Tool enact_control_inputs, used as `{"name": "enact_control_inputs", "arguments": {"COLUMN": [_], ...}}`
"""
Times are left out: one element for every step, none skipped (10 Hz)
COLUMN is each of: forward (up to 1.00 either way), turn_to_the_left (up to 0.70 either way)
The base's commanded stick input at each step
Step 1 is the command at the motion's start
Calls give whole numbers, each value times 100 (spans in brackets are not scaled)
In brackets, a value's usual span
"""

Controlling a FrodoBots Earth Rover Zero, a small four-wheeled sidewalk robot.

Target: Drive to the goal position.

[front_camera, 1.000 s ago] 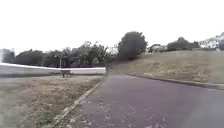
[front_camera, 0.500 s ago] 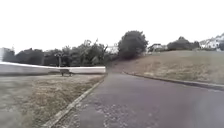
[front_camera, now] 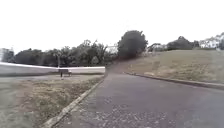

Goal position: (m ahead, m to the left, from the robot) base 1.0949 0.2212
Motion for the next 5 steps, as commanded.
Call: {"name": "enact_control_inputs", "arguments": {"forward": [45, 45, 45, 45, 45], "turn_to_the_left": [0, 0, 0, 1, 3]}}
